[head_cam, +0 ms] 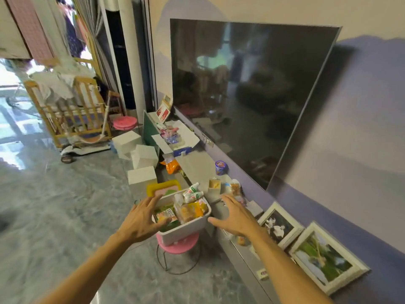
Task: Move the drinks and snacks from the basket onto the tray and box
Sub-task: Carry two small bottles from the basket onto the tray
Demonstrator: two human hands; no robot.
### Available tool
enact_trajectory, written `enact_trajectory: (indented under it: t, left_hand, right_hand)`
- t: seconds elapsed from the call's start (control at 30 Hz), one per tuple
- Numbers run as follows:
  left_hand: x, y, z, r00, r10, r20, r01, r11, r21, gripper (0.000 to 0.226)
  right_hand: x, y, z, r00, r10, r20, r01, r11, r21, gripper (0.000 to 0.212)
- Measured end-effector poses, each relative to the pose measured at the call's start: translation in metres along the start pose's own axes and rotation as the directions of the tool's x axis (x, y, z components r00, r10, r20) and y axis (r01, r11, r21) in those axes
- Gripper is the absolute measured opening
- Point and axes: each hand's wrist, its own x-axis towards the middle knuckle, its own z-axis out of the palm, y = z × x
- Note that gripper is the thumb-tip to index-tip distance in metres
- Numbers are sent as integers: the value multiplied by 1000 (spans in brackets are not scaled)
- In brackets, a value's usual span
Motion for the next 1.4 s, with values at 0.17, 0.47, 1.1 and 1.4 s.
enact_trajectory:
  t: [0.17, 0.47, 1.1, 1.4]
  left_hand:
    - [70, -9, 16, 997, -19, 69, 19, 1000, 2, 109]
    - [249, -4, 58, 975, -39, 220, 8, 990, 138, 114]
    - [538, -143, 240, 819, 290, 495, -463, 844, 271, 105]
    - [580, -186, 348, 828, 248, 502, -327, 942, 74, 90]
  right_hand:
    - [74, 11, 17, 998, 52, 26, -54, 997, 58, 110]
    - [249, 55, 54, 965, 247, 86, -256, 959, 123, 108]
    - [452, 74, 250, 681, 731, 37, -720, 660, 215, 85]
    - [531, 102, 345, 556, 829, 60, -769, 486, 415, 75]
